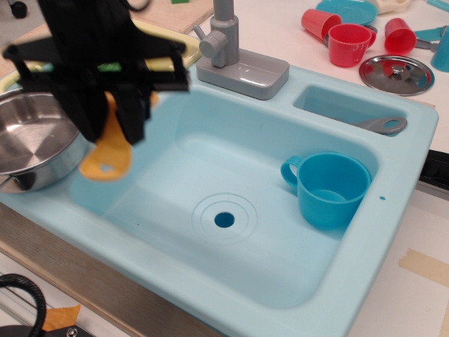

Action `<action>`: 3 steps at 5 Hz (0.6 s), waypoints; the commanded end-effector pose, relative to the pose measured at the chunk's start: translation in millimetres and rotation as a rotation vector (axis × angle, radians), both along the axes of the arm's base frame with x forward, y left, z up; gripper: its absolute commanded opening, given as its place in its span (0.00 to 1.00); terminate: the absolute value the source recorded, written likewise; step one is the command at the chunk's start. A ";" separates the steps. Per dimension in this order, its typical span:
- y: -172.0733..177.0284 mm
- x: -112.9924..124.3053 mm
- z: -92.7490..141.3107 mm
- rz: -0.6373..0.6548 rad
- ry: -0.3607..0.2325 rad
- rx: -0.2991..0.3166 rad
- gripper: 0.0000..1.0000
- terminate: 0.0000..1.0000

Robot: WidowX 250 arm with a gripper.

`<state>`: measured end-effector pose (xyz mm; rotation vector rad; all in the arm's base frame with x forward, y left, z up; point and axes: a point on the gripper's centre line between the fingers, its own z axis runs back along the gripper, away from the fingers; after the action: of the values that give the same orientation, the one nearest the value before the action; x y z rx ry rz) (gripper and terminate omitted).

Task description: Put brush into pot or pan

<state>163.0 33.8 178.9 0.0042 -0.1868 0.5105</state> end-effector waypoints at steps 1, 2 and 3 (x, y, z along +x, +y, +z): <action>33.0 -1.1 18.9 0.048 -0.041 0.023 0.00 0.00; 53.4 -6.4 15.4 0.088 -0.018 -0.006 0.00 0.00; 64.0 -15.6 7.6 0.105 -0.004 -0.026 0.00 0.00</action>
<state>140.8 100.1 177.2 -0.0345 -0.1629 0.6245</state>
